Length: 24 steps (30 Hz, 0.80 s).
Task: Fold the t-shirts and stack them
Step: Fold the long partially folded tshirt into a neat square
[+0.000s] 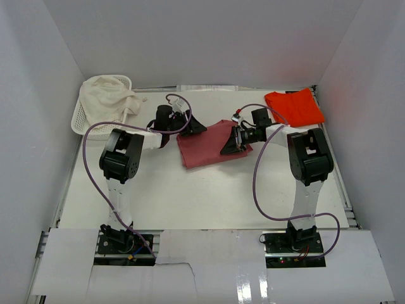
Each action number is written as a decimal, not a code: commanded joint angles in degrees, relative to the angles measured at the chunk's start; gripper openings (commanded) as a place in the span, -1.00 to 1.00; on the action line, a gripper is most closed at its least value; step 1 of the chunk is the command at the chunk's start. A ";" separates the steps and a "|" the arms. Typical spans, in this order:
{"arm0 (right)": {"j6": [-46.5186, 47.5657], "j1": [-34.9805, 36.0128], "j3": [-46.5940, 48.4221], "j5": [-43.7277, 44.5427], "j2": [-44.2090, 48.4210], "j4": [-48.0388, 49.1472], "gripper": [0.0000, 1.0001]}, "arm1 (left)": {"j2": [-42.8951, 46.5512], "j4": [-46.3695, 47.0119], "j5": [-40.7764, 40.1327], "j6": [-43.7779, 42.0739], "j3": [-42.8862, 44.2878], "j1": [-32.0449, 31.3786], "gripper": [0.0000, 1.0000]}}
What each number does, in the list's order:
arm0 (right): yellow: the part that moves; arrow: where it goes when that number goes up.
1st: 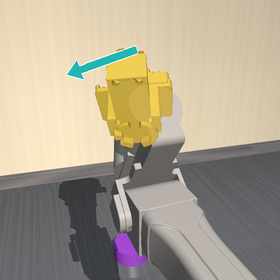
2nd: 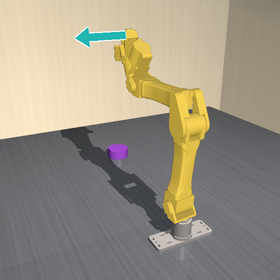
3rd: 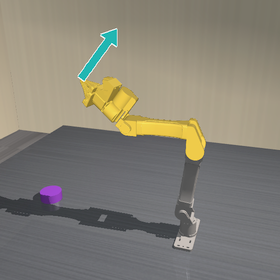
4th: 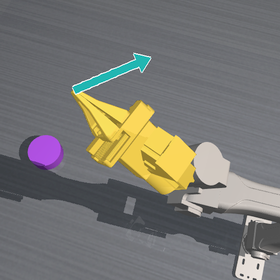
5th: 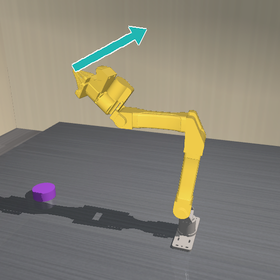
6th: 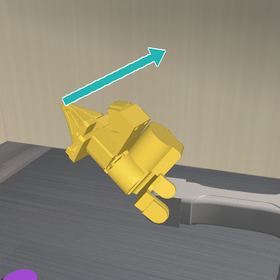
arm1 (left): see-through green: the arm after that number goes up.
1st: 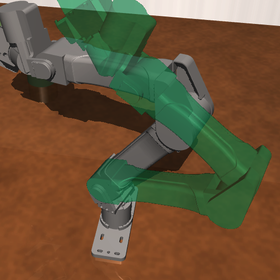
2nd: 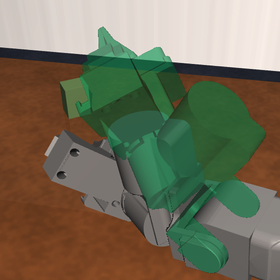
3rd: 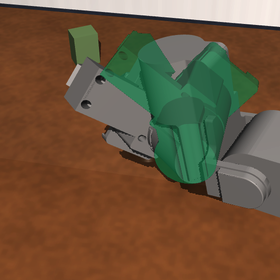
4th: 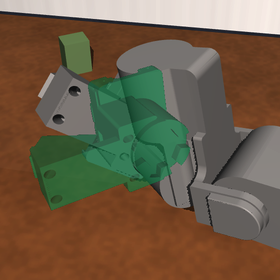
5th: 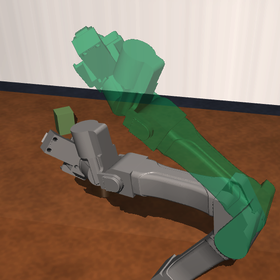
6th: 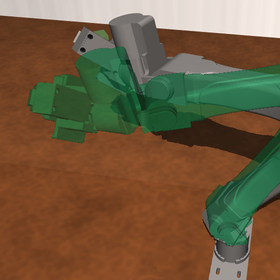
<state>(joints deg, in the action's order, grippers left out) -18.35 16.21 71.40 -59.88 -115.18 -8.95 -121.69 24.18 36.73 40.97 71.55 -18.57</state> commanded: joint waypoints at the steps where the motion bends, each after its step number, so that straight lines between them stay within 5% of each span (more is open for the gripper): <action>1: 1.30 0.23 -0.91 -2.09 -0.21 -1.24 -0.85 | -0.30 2.53 0.80 -0.63 2.01 -0.07 0.10; 15: -5.03 -0.21 1.91 8.21 -12.09 -0.10 -0.83 | 0.48 2.01 -5.79 -2.92 -3.60 0.90 0.10; 24: -6.96 0.40 -2.84 6.71 1.26 -0.45 -0.85 | 1.72 0.78 -7.11 -2.65 -4.31 1.96 0.10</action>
<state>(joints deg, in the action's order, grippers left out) -24.05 16.23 69.17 -55.27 -119.77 -9.28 -123.11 27.33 32.34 39.70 67.96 -17.78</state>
